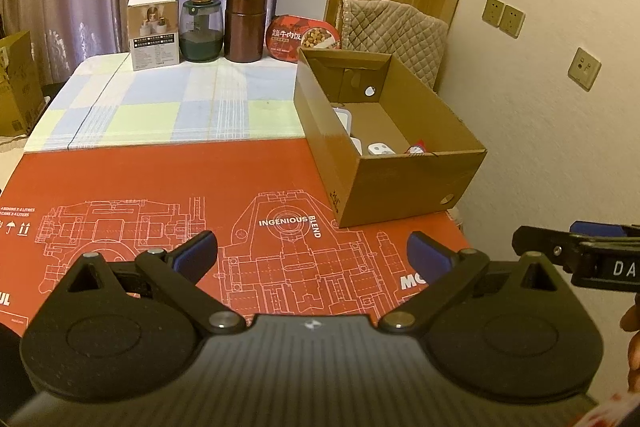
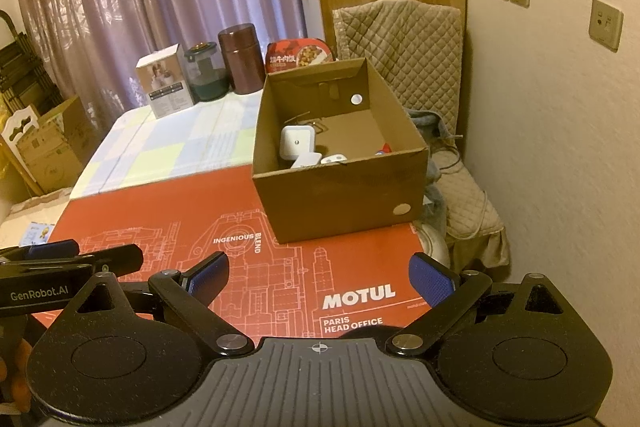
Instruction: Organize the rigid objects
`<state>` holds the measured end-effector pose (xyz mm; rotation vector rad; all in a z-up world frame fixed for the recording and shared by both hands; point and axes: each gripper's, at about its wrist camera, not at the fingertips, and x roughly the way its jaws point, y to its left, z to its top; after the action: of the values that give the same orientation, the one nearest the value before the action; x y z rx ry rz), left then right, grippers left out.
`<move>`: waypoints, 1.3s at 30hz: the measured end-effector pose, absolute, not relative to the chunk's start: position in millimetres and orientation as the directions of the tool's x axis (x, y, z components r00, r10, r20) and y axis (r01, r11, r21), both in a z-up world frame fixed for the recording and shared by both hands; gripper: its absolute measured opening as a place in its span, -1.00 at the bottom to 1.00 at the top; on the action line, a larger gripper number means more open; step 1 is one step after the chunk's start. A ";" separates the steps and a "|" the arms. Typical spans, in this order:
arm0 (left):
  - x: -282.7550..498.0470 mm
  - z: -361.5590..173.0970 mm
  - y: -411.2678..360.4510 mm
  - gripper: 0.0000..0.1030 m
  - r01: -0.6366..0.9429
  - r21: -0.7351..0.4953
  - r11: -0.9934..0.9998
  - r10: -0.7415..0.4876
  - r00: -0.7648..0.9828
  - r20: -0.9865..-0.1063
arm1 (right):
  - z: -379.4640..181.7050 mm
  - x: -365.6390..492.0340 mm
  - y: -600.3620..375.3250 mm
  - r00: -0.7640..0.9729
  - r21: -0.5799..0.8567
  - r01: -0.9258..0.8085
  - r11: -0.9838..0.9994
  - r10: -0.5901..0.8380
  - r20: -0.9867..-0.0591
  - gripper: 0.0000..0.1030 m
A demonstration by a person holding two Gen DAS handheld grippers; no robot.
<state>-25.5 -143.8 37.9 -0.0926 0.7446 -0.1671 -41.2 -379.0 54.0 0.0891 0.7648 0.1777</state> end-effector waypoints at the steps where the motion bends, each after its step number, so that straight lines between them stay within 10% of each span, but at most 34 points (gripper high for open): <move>1: -25.4 37.5 -143.9 0.94 0.116 -0.141 0.983 -0.181 0.724 -0.666 | 54.0 -41.0 -379.2 0.707 0.145 -0.128 0.981 0.193 -0.680 0.82; 39: -24.2 37.5 -147.2 0.94 0.131 -0.131 0.983 -0.185 0.724 -0.664 | 50.6 -38.7 -381.2 0.703 0.148 -0.125 0.981 0.193 -0.684 0.82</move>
<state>-24.2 -147.2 37.5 -0.0763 0.7408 -0.1748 -38.7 -381.2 50.6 0.0929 0.7712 0.1767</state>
